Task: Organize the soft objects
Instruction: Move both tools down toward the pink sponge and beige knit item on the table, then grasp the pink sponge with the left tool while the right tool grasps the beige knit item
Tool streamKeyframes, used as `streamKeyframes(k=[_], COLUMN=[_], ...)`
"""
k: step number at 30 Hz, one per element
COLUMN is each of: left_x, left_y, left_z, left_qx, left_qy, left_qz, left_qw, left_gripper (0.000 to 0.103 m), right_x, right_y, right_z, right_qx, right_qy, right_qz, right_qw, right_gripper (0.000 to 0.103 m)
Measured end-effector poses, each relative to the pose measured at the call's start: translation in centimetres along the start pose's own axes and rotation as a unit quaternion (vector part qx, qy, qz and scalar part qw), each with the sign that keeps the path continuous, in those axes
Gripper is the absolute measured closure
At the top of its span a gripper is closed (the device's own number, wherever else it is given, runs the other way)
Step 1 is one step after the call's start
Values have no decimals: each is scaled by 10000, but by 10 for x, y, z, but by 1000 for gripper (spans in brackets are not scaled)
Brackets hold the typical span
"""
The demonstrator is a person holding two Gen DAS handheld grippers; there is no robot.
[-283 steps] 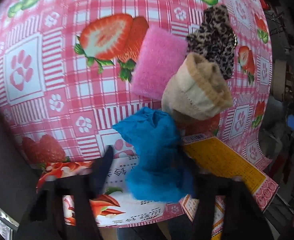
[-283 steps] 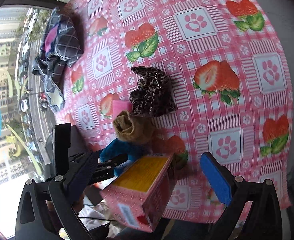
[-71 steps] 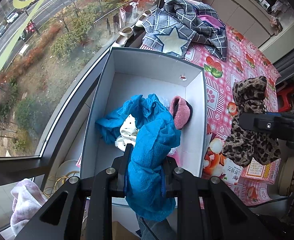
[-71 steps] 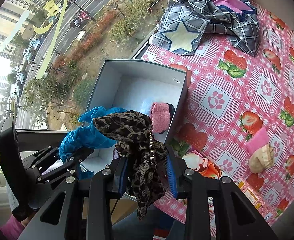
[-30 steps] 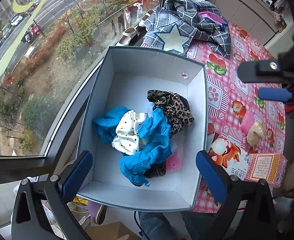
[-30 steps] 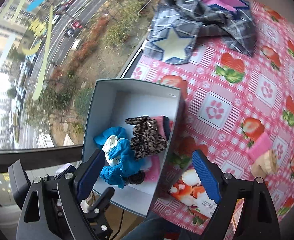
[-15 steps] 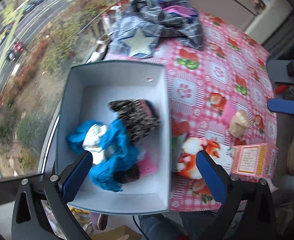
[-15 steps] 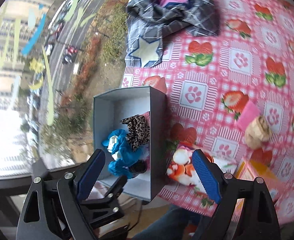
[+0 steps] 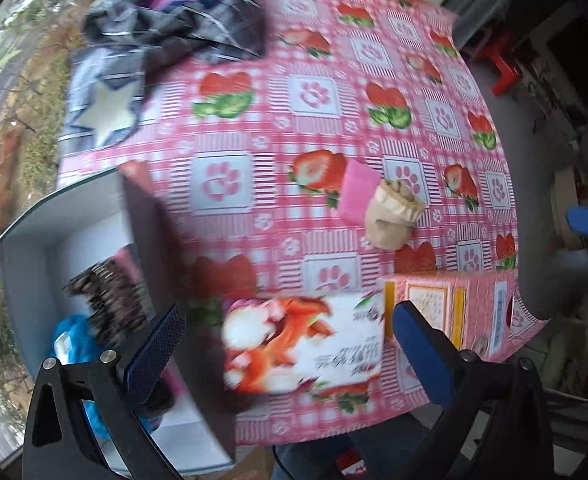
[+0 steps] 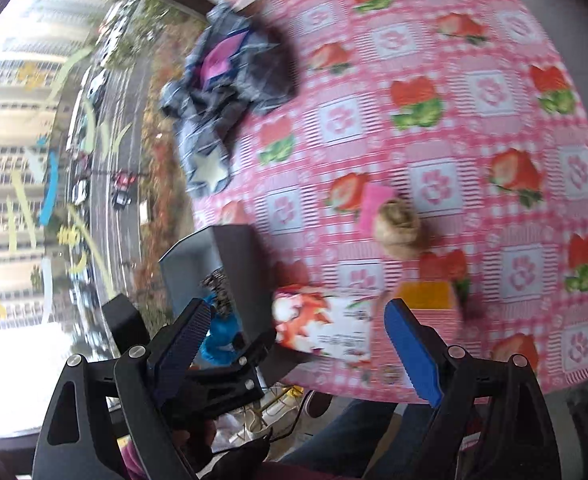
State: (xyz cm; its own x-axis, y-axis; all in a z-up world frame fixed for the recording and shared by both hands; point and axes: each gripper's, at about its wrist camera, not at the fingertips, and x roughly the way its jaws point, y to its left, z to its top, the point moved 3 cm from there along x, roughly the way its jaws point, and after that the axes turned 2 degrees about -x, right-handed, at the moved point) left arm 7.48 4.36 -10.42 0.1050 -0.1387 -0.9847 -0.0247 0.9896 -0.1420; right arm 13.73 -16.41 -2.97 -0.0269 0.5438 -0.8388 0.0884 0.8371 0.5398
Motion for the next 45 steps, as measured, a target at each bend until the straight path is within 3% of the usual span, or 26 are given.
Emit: streamKeyframes(k=[6,11,18,23,24,26,29,33,39,45], left_x=[44,90,135,148,146,138,129,140,160,169], left_y=[-22,-18,-61,-95,-104,-112,-99,-69,-69,-41], left_z=[44,73,83,89,89,91,92,87,77,75], left_qx=[285,300,912,997,1083,1204,1026,858,862,629], left_qy=[304,637,947,1087,1059,816,675,876,1111,1050], left_qz=[262,635,512,-176,-301,-193,-12,294,216,819], left_qw=[9988,9955,9900,9889,9880,9892,9924,9920,9898,9891], left_gripper=[0,0,0,0,0,0,0,0,0,0], right_x=[-2,0,8,15,16,20,22,25,36,51], right_y=[-62,-104,-146,-162,-164,-168,-168,-173,-181,-172], right_z=[4,6,10,16,17,18,22,25,22,28], right_qx=[484,778,1072,1178,1182,1219,1201,1167,1238,869], right_qy=[5,109,269,376,397,436,443,454,587,724], right_qz=[-164,-226,-296,-300,-299,-292,-283,-299,-336,-615], right_qw=[9987,9966,9934,9919,9917,9911,9914,9917,9900,9917], right_gripper=[13,13,13,13,13,13,13,13,13,13])
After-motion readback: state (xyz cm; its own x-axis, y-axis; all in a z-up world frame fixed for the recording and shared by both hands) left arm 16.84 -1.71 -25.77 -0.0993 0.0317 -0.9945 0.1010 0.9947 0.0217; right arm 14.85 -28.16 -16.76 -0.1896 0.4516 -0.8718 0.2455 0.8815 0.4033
